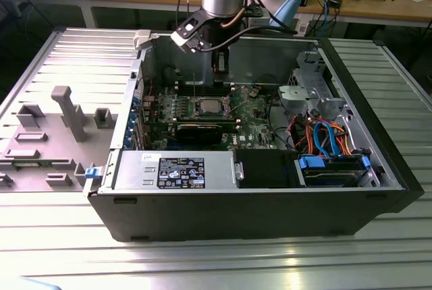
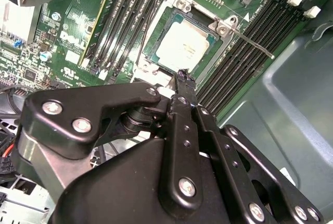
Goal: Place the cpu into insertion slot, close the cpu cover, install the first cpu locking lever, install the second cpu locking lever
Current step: 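Close the cpu cover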
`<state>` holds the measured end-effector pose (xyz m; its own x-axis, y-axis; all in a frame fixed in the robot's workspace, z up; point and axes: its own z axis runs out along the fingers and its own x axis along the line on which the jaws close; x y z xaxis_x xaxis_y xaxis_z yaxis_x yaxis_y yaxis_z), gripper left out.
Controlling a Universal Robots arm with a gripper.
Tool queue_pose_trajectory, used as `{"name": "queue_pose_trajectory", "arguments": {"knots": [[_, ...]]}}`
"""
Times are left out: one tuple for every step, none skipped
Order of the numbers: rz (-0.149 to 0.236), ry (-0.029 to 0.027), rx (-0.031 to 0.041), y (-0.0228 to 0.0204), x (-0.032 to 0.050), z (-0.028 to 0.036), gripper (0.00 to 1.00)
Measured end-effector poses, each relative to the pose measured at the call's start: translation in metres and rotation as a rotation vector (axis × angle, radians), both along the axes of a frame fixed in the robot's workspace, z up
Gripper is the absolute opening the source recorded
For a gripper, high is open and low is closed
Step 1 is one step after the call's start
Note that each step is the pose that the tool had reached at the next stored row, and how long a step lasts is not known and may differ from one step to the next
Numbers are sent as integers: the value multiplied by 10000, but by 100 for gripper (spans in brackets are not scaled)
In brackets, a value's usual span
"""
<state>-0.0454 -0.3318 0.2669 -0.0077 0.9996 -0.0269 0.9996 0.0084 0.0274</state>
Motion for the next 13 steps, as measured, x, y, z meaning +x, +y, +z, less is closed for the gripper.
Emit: {"name": "queue_pose_trajectory", "arguments": {"knots": [[-1, 0, 0, 0, 2, 0, 11], [0, 0, 0, 0, 4, 0, 11], [0, 0, 0, 0, 7, 0, 11], [-2, 0, 0, 0, 7, 0, 11], [-1, 0, 0, 0, 8, 0, 11], [0, 1, 0, 0, 8, 0, 11], [0, 0, 0, 0, 9, 0, 11], [0, 0, 0, 0, 9, 0, 11], [0, 0, 0, 0, 9, 0, 11], [0, 0, 0, 0, 9, 0, 11], [0, 0, 0, 0, 9, 0, 11], [0, 0, 0, 0, 10, 0, 11], [2, 0, 0, 0, 12, 0, 11]]}}
